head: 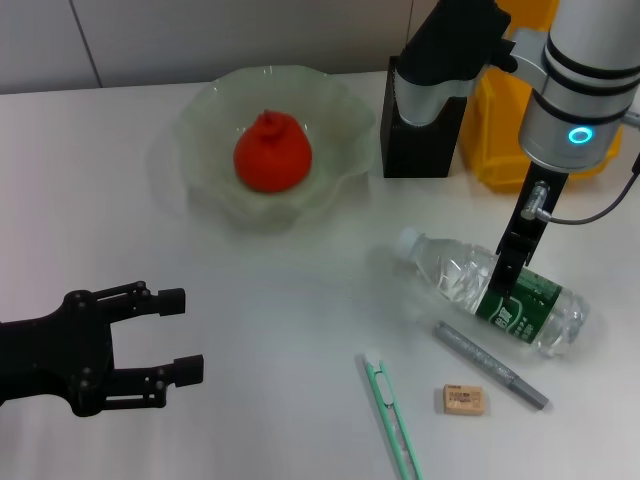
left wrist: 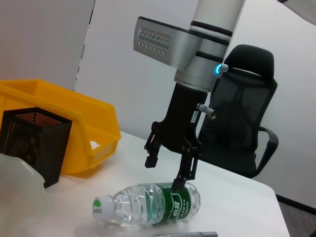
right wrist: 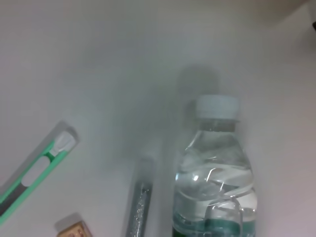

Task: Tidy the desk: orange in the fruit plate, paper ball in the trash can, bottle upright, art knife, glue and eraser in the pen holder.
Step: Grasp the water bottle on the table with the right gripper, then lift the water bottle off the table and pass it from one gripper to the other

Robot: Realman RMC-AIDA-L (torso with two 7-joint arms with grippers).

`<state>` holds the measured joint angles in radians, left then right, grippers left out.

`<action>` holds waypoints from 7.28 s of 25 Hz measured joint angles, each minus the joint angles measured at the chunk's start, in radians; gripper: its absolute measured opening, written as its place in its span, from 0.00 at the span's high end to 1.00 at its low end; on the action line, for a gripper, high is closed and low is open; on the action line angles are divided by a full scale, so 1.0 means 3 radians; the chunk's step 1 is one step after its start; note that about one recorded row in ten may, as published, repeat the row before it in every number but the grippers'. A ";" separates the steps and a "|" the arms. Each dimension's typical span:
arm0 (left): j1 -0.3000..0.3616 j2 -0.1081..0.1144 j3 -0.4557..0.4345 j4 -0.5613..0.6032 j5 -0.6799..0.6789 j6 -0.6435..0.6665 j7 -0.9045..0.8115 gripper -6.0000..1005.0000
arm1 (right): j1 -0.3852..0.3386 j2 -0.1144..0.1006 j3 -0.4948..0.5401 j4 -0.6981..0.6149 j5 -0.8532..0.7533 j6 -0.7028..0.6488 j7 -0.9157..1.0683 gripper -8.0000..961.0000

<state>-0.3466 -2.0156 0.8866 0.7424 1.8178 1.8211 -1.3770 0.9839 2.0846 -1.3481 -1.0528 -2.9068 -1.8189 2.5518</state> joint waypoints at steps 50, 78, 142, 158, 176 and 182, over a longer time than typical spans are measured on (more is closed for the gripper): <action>-0.0029 -0.0010 0.0000 0.0000 0.0000 -0.0001 0.0004 0.19 | 0.0199 0.0025 -0.0460 0.1115 0.0374 0.0940 0.0254 0.13; -0.0028 0.0014 -0.0281 0.0011 -0.0014 0.0031 -0.0034 0.19 | -0.0586 -0.0024 0.0242 -0.0979 0.0897 -0.0153 -0.0310 0.18; -0.0551 -0.0173 -0.0650 -0.0157 -0.0045 -0.0113 0.0117 0.20 | -0.0402 0.0010 -0.0058 0.1185 0.3577 0.1761 -0.3610 0.18; -0.0533 -0.0166 -0.0649 -0.0185 -0.0062 -0.0172 0.0179 0.20 | -0.0388 0.0010 -0.0197 0.1210 0.3690 0.1774 -0.3619 0.18; -0.0495 -0.0158 -0.0675 -0.0271 -0.0176 -0.0175 0.0182 0.55 | -0.0418 0.0011 -0.0198 0.1230 0.3798 0.1780 -0.3663 0.18; -0.0496 -0.0157 -0.0681 -0.0271 -0.0175 -0.0185 0.0160 0.55 | -0.0427 0.0011 -0.0201 0.1202 0.3802 0.1806 -0.3664 0.18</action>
<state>-0.4955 -2.0627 0.6823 0.6611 1.7653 1.7657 -1.3291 0.8558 2.0878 -1.4082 -0.6922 -1.7663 -1.2769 1.4527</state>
